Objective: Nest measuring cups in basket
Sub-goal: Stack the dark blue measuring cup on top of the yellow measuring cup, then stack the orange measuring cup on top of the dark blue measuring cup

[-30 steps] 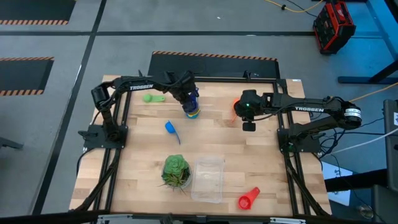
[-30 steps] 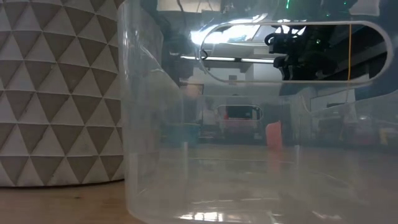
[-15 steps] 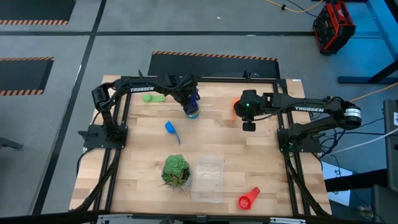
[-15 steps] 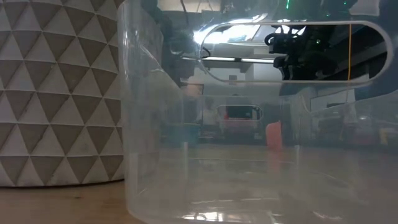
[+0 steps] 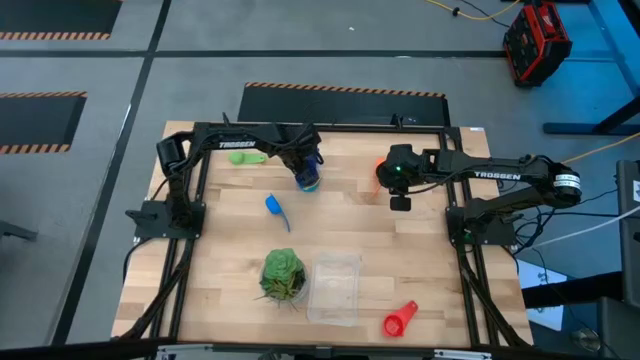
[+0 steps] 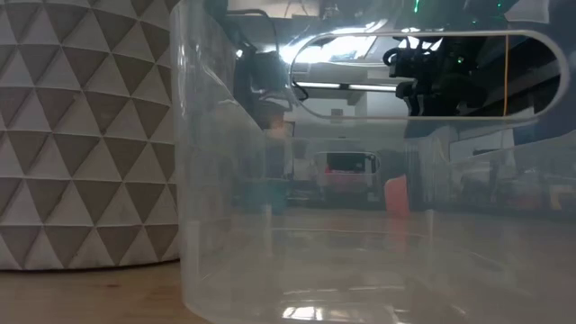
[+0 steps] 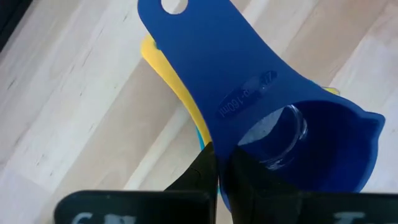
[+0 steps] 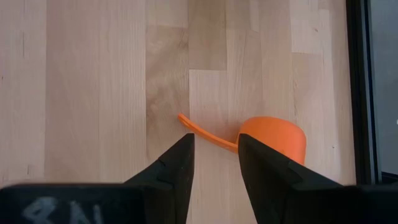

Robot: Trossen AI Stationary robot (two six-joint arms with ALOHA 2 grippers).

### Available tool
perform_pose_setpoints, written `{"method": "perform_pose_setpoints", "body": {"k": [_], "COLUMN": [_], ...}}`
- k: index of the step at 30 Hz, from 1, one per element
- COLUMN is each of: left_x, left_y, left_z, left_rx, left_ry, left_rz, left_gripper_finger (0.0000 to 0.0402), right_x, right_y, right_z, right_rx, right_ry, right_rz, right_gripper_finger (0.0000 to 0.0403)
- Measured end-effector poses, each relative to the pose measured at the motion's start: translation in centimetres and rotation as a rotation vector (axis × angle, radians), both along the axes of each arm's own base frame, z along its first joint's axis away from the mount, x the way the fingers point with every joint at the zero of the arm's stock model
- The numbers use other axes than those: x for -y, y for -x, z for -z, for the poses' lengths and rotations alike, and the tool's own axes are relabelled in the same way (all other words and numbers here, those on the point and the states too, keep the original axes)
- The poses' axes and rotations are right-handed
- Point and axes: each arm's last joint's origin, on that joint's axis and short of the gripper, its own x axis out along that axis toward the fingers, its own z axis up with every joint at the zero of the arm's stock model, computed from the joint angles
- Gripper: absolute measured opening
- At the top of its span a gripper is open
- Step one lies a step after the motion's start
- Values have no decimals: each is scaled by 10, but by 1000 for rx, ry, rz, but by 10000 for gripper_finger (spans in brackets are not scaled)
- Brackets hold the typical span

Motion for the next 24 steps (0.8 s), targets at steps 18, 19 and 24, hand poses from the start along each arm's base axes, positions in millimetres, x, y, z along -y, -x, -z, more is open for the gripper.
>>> {"method": "perform_pose_setpoints", "body": {"k": [18, 19, 24], "left_x": [-1, -1, -1], "left_y": [-2, -2, -2], "left_z": [-2, -2, -2], "left_rx": [23, 23, 24], "left_ry": [-19, -20, -20], "left_rz": [0, 0, 0], "left_gripper_finger": [77, 83, 110], "right_x": [0, 0, 0], "right_y": [0, 0, 0], "right_z": [0, 0, 0], "right_rx": [0, 0, 0], "right_ry": [0, 0, 0], "right_rz": [0, 0, 0], "right_gripper_finger": [129, 129, 129]}}
